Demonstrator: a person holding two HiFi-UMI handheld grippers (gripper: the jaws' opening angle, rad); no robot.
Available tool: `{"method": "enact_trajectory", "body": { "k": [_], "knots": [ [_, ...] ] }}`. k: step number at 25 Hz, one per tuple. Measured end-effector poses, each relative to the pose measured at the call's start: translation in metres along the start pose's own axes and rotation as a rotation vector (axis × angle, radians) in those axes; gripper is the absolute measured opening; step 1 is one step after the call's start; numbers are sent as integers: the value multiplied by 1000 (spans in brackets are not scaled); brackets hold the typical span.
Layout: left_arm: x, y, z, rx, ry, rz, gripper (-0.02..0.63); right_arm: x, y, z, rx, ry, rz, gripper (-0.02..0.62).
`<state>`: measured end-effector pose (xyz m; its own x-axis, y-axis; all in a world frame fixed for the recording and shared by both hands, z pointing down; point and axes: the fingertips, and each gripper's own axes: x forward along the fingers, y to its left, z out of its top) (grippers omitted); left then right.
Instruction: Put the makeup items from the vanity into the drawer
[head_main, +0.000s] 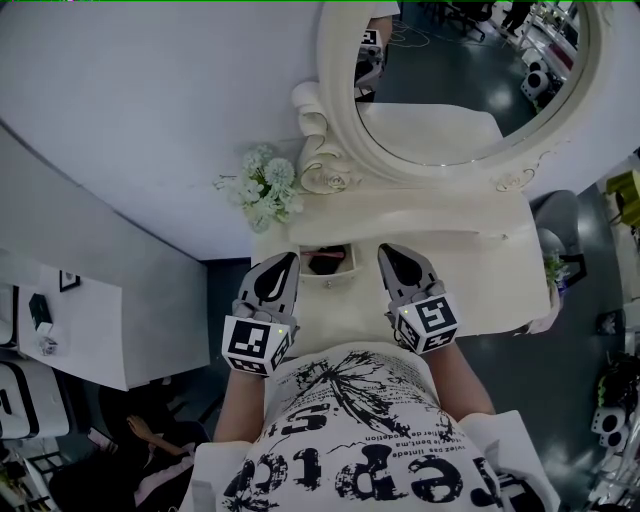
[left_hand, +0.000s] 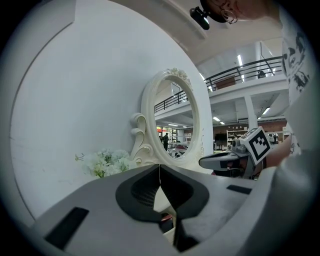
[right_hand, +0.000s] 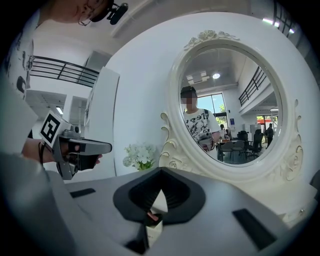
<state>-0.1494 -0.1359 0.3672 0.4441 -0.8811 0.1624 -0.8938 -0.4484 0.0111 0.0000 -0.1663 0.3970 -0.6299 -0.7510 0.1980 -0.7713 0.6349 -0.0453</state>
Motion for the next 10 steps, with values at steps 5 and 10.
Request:
{"method": "enact_trajectory", "body": {
  "k": [5, 10],
  "knots": [
    [0, 1, 2, 1, -9, 4, 20, 1, 1, 1, -2, -5, -3, 17],
    [1, 5, 0, -2, -3, 11, 20, 3, 1, 0, -2, -4, -3, 17]
  ]
}}
